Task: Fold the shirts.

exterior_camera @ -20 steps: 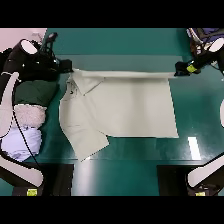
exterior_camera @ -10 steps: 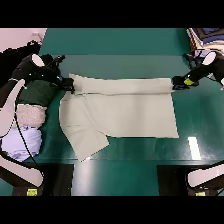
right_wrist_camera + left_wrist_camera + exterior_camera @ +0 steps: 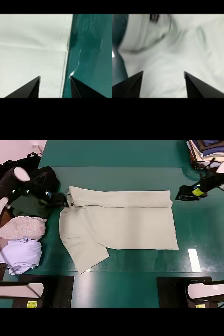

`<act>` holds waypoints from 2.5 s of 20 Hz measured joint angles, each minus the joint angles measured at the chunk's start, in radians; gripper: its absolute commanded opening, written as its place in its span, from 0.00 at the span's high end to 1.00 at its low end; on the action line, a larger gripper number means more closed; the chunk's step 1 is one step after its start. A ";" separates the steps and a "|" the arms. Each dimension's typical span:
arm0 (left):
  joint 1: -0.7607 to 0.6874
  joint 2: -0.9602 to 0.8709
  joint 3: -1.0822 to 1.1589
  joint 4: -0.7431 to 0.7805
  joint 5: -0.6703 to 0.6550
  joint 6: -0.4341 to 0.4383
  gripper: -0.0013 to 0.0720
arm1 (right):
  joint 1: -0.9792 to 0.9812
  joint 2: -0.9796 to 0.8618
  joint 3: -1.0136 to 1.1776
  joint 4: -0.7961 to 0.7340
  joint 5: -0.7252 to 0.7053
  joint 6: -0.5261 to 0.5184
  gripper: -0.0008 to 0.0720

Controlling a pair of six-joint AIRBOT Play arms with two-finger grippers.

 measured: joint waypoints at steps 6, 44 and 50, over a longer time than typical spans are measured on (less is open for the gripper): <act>0.008 0.382 -0.537 -0.051 0.001 -0.046 0.16 | -0.056 0.132 -0.050 0.007 0.077 -0.019 0.39; -0.045 0.864 -0.830 -0.230 -0.139 -0.073 0.96 | -0.289 0.759 -0.956 -0.008 0.077 -0.107 0.97; -0.087 0.858 -0.633 -0.186 -0.155 -0.143 0.96 | -0.259 0.797 -0.802 -0.043 0.126 -0.083 0.97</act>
